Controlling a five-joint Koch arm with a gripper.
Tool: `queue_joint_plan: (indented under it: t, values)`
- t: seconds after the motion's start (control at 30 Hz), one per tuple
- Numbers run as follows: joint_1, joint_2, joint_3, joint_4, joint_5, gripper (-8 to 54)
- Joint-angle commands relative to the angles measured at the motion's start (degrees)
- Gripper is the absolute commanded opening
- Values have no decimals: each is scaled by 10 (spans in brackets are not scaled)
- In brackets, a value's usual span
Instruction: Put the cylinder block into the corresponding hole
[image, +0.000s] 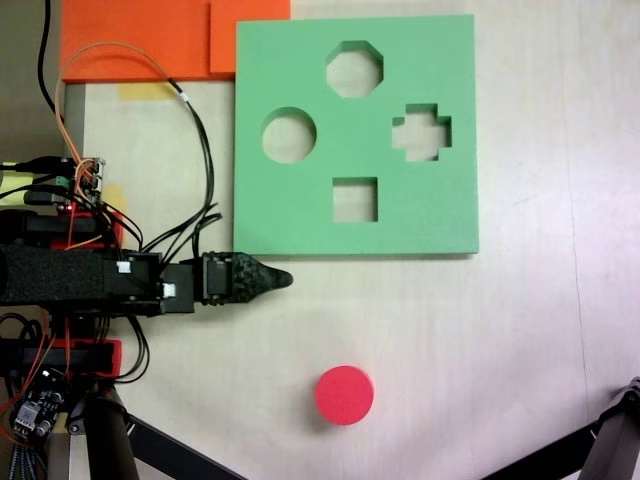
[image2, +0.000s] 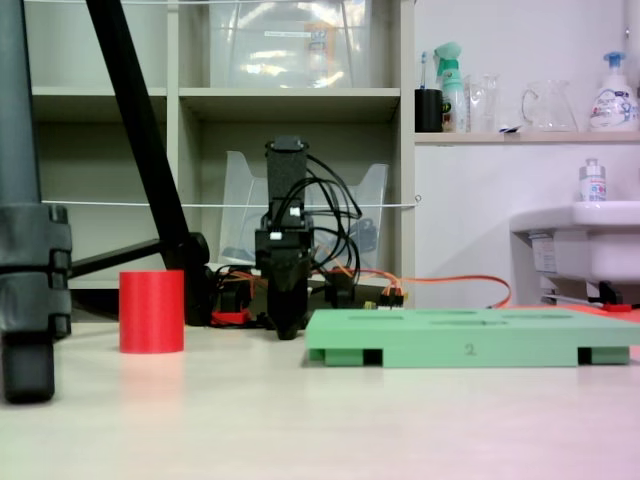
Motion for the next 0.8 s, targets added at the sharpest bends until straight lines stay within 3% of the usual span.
queue_joint_plan:
  t: [0.0,0.17,0.43,0.77]
  values:
    - [-7,36,38,9,9,341]
    - [-4,37,40,-13,18,354]
    - [38,37,37,-245,199,338]
    - [145,36,-13,-425,851,333]
